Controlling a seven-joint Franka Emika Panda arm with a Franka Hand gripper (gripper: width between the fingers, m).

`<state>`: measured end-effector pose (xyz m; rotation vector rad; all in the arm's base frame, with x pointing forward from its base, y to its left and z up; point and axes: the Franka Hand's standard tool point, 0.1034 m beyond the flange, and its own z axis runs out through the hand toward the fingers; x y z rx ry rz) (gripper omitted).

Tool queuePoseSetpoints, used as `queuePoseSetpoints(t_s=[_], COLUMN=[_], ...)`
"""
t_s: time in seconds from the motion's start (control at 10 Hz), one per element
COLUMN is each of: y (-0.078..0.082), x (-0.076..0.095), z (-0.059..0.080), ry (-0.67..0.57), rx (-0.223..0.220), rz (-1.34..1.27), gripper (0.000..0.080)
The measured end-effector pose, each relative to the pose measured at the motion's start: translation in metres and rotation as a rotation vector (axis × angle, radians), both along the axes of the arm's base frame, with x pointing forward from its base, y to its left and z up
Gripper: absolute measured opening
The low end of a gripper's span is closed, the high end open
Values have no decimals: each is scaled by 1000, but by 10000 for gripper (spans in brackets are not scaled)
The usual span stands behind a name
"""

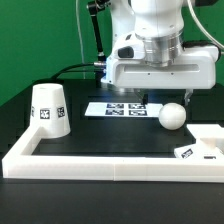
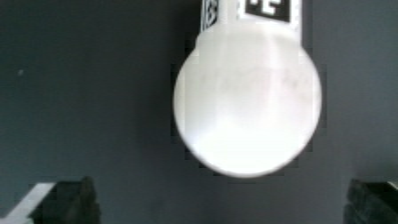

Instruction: Assemble lamp

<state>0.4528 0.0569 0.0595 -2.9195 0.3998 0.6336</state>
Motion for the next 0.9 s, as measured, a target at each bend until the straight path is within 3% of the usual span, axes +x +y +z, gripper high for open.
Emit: queuePoseSetpoints(t_s=[0.7,0.9], y=[6,9], x=[-16,-13], z=[-9,-15], ry=[466,483], rx=[108,109], rz=[39,43], gripper=[698,698])
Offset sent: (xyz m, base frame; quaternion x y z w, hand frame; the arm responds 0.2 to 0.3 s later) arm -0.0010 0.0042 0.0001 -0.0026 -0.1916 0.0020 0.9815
